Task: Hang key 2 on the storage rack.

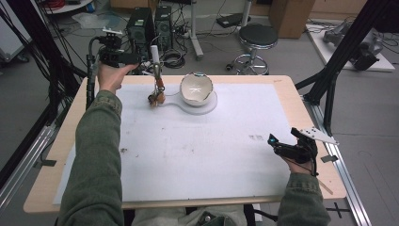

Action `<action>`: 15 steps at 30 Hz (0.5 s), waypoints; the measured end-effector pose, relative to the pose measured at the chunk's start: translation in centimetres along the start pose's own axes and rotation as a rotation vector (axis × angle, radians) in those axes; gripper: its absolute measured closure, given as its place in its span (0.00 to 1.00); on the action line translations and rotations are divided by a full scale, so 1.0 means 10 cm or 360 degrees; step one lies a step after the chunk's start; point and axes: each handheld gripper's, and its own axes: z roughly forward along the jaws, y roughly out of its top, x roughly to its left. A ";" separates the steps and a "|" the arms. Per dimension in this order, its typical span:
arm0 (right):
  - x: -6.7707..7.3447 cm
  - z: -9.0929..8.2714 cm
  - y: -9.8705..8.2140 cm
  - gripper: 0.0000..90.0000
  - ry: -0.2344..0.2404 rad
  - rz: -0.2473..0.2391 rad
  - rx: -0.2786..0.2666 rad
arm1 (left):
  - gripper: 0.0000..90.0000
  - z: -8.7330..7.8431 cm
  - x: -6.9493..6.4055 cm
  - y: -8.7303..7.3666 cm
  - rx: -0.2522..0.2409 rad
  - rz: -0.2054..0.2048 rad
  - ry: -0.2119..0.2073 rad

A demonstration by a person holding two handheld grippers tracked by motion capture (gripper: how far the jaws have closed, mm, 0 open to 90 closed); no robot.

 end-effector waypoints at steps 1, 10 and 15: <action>0.00 0.00 0.00 0.01 0.0000 0.0006 0.0000 | 0.02 -0.01 0.01 -0.02 -0.0015 -0.0008 -0.0003; 0.02 0.00 0.00 0.01 -0.0001 0.0002 0.0000 | 0.02 -0.08 0.10 -0.19 -0.0019 -0.0052 -0.0004; 0.02 0.00 0.00 0.01 0.0000 -0.0005 0.0002 | 0.02 -0.11 0.16 -0.32 -0.0018 -0.0074 -0.0002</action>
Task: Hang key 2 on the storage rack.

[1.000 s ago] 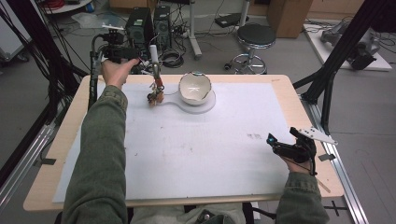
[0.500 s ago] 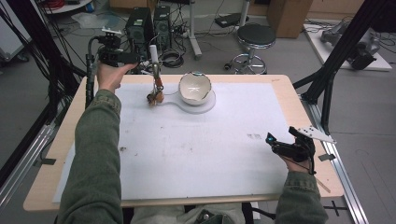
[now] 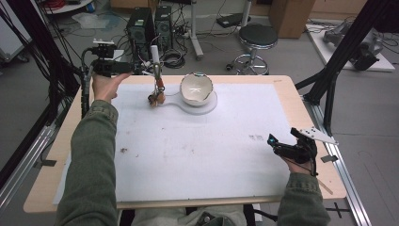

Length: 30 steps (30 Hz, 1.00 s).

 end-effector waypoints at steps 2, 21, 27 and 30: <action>0.01 0.00 0.00 0.01 0.0002 0.0008 0.0007 | 0.02 -0.01 0.02 -0.04 0.0005 -0.0007 -0.0005; 0.01 0.01 0.00 0.01 -0.0017 0.0004 0.0003 | 0.02 -0.22 0.06 -0.33 -0.0031 0.0008 -0.0046; 0.01 0.00 0.00 0.01 -0.0017 0.0003 0.0003 | 0.02 -0.25 0.06 -0.41 -0.0027 0.0022 -0.0008; 0.00 0.00 0.00 0.01 -0.0017 0.0000 -0.0001 | 0.02 -0.28 0.08 -0.48 -0.0020 0.0019 0.0003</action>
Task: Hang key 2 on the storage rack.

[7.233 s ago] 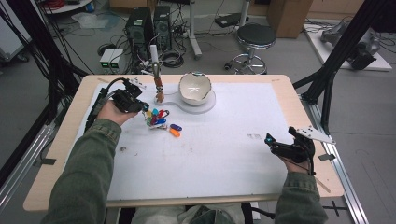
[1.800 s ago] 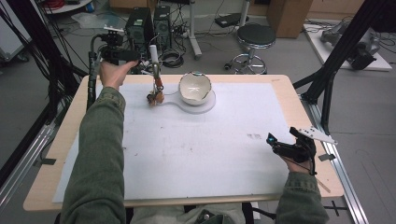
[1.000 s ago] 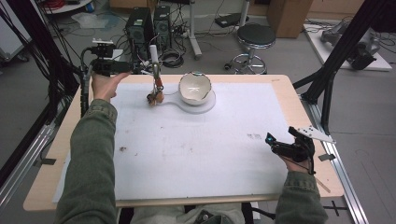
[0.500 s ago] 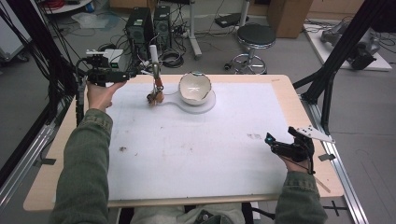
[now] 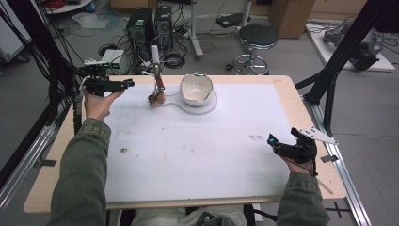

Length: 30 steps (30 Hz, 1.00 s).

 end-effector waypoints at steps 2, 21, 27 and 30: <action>0.00 0.00 0.00 0.01 0.0003 0.0002 0.0006 | 0.02 -0.03 0.00 -0.03 -0.0001 0.0011 0.0001; 0.00 0.00 0.00 0.01 0.0007 -0.0004 0.0001 | 0.02 -0.32 -0.18 -0.15 -0.0077 0.0131 -0.0011; 0.01 0.01 0.00 0.01 0.0013 -0.0002 0.0009 | 0.02 -0.42 -0.18 -0.21 -0.0114 0.0119 -0.0007; 0.01 0.01 0.00 0.01 0.0011 -0.0001 0.0010 | 0.02 -0.45 -0.14 -0.32 -0.0123 0.0097 0.0000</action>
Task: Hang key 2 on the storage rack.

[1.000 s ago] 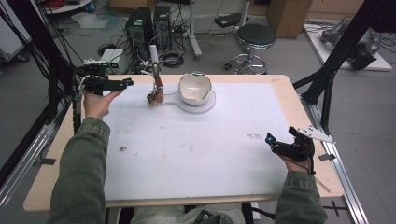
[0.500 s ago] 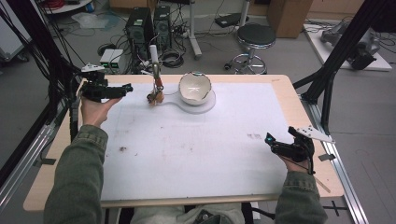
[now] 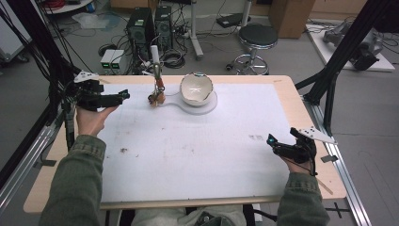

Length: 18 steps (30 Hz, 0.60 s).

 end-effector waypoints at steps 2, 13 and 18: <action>0.00 0.00 0.00 0.01 0.0003 0.0000 0.0003 | 0.02 -0.03 0.02 -0.05 0.0004 -0.0006 0.0003; 0.00 0.01 0.00 0.01 -0.0002 -0.0012 0.0007 | 0.02 -0.19 0.15 -0.31 0.0025 -0.0022 0.0063; 0.00 0.02 0.00 0.01 -0.0007 -0.0018 0.0010 | 0.02 -0.26 0.19 -0.44 0.0007 -0.0052 0.0089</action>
